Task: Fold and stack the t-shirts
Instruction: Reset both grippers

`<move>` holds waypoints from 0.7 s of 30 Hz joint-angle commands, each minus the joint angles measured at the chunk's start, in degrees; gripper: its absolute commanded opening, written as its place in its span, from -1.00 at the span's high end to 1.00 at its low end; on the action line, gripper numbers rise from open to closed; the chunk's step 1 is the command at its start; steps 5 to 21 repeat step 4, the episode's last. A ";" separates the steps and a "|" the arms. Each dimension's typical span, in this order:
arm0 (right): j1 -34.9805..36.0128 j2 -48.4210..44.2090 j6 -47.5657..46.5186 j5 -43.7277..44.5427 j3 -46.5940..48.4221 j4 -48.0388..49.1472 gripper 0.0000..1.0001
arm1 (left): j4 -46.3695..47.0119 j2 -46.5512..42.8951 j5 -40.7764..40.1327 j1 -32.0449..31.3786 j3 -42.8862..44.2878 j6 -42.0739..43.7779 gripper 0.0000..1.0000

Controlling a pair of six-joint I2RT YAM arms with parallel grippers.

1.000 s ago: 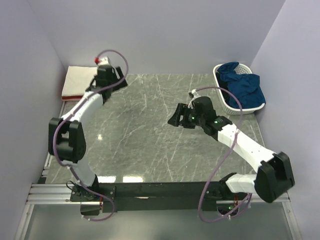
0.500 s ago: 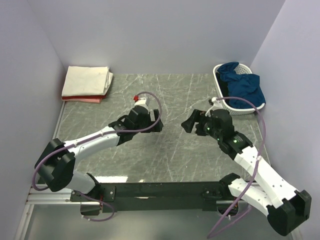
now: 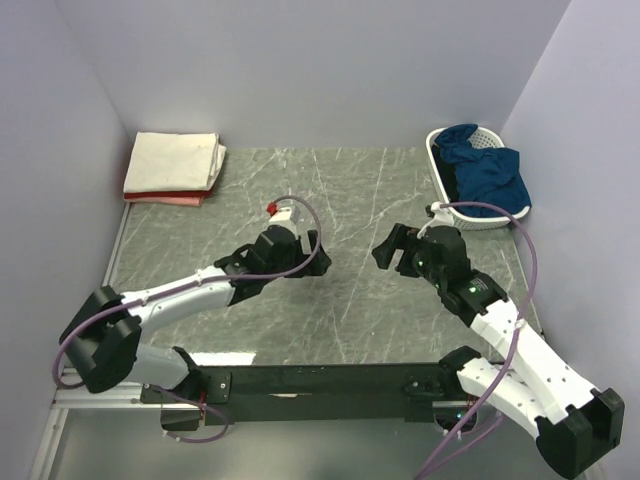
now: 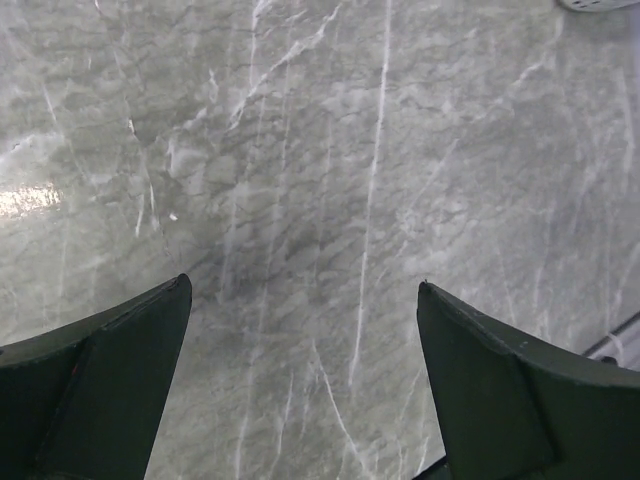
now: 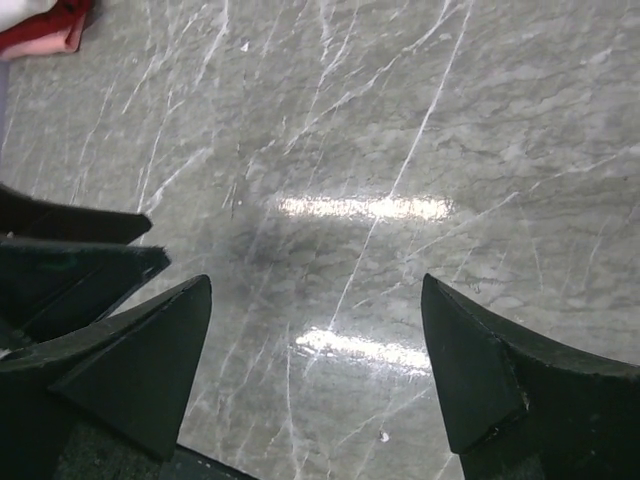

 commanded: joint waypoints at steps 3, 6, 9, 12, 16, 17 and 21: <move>-0.29 -1.60 0.01 3.38 -0.06 1.00 -0.84 | 6.16 -7.35 0.74 -0.33 -2.62 -0.06 -0.99; -0.29 -1.60 0.18 3.55 -0.06 0.82 -0.85 | 5.37 -8.57 0.47 -0.33 -2.62 0.02 -0.99; -0.29 -1.60 0.18 3.55 -0.06 0.82 -0.85 | 5.37 -8.57 0.47 -0.33 -2.62 0.02 -0.99; -0.29 -1.60 0.18 3.55 -0.06 0.82 -0.85 | 5.37 -8.57 0.47 -0.33 -2.62 0.02 -0.99; -0.29 -1.60 0.18 3.55 -0.06 0.82 -0.85 | 5.37 -8.57 0.47 -0.33 -2.62 0.02 -0.99; -0.29 -1.60 0.18 3.55 -0.06 0.82 -0.85 | 5.37 -8.57 0.47 -0.33 -2.62 0.02 -0.99; -0.29 -1.60 0.18 3.55 -0.06 0.82 -0.85 | 5.37 -8.57 0.47 -0.33 -2.62 0.02 -0.99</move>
